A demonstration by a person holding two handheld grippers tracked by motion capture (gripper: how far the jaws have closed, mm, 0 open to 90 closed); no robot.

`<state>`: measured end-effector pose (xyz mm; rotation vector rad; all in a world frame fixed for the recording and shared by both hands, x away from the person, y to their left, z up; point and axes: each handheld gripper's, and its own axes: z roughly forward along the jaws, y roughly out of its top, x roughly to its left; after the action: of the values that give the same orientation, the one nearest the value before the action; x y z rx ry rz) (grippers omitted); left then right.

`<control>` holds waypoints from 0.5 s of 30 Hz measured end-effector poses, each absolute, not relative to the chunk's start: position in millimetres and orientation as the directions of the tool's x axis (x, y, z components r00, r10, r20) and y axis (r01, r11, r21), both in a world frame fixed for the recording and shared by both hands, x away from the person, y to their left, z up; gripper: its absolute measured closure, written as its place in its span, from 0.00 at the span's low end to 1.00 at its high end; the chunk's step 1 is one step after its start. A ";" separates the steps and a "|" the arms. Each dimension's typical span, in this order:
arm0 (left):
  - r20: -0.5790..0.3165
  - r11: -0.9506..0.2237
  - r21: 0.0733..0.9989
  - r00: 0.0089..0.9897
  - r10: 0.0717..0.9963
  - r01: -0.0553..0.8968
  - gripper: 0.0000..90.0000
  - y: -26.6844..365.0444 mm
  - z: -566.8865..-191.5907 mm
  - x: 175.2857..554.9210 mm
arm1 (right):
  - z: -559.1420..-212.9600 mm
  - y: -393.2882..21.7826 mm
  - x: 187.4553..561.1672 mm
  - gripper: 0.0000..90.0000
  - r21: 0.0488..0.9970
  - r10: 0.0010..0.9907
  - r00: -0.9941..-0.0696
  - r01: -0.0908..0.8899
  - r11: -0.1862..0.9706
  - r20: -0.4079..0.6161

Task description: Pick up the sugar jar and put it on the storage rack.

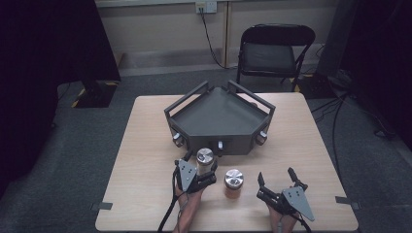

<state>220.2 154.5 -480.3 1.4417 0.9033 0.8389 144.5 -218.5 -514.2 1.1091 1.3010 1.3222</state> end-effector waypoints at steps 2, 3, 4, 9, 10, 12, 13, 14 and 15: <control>-0.018 -0.022 0.996 0.452 0.892 0.083 0.13 155.3 -479.4 222.9 | -514.2 -218.5 144.5 0.01 1.000 0.989 -0.147 -0.027 0.007 -0.011; -0.021 -0.024 0.995 0.452 0.892 0.093 0.14 155.0 -479.1 223.7 | -514.2 -218.5 144.5 0.01 1.000 0.989 -0.147 -0.027 0.007 -0.011; -0.023 -0.026 0.995 0.452 0.892 0.101 0.15 155.2 -478.7 224.3 | -514.3 -218.6 144.5 0.01 1.000 0.989 -0.147 -0.028 0.008 -0.012; -0.024 -0.022 0.995 0.454 0.891 0.096 0.23 153.8 -481.4 226.9 | -514.3 -218.7 144.4 0.01 1.000 0.989 -0.148 -0.028 0.007 -0.011; -0.026 -0.019 0.995 0.450 0.892 0.096 0.25 153.4 -481.9 227.2 | -514.3 -218.7 144.3 0.01 1.000 0.989 -0.148 -0.028 0.007 -0.011; -0.035 -0.009 0.995 0.447 0.894 0.095 0.28 153.6 -482.6 227.7 | -514.3 -218.7 144.3 0.01 1.000 0.989 -0.148 -0.028 0.007 -0.011; -0.037 -0.007 0.995 0.453 0.891 0.095 0.30 154.3 -482.8 228.8 | -514.3 -218.7 144.3 0.01 1.000 0.989 -0.148 -0.028 0.007 -0.011; -0.029 -0.014 0.996 0.453 0.891 0.091 0.31 153.7 -483.2 228.8 | -514.3 -218.7 144.3 0.01 1.000 0.989 -0.148 -0.028 0.007 -0.011; -0.029 -0.014 0.996 0.453 0.891 0.091 0.33 153.7 -483.2 228.8 | -514.3 -218.7 144.3 0.01 1.000 0.989 -0.148 -0.028 0.007 -0.011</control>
<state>228.8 153.7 -483.2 1.4560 0.9202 0.8043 144.3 -218.7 -514.3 1.1084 1.3014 1.3230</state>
